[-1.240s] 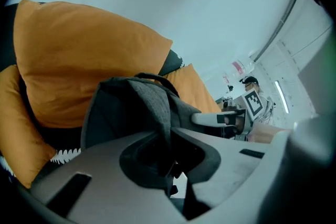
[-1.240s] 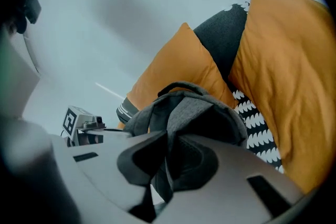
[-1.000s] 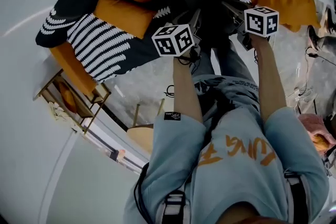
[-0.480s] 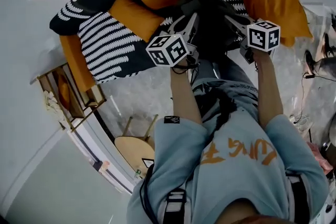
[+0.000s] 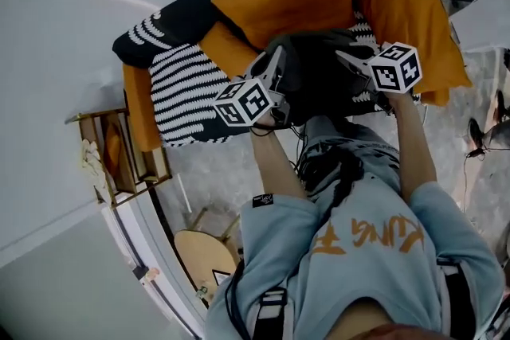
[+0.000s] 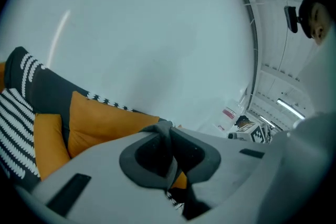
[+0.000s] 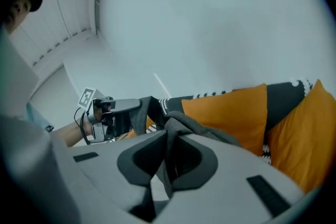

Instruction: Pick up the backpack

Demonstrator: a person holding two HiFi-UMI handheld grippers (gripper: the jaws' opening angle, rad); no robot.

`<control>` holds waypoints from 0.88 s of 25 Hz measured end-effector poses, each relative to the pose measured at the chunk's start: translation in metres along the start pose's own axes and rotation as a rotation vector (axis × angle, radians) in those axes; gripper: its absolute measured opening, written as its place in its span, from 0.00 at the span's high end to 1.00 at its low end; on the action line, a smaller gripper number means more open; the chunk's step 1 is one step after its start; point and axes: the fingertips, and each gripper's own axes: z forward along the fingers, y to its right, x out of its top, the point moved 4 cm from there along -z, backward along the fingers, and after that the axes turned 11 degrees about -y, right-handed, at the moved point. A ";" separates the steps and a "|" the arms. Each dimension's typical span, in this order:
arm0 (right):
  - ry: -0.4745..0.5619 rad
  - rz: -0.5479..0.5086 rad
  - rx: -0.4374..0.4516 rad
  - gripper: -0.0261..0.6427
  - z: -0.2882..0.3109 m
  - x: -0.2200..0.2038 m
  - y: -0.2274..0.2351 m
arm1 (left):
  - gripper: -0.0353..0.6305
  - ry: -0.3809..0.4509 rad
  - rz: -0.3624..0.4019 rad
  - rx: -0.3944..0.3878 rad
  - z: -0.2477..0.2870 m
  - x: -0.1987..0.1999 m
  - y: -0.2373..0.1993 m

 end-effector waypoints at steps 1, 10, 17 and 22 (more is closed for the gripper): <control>0.003 -0.031 -0.012 0.89 -0.004 0.009 -0.004 | 0.88 0.016 0.011 0.002 -0.006 0.004 0.003; 0.311 -0.138 -0.094 0.89 -0.084 0.107 -0.028 | 0.88 0.178 0.284 -0.110 -0.038 0.085 0.072; 0.484 -0.327 -0.168 0.89 -0.141 0.178 -0.074 | 0.88 0.329 0.482 -0.169 -0.070 0.163 0.116; 0.562 -0.346 -0.187 0.89 -0.162 0.195 -0.081 | 0.88 0.376 0.608 -0.223 -0.073 0.184 0.136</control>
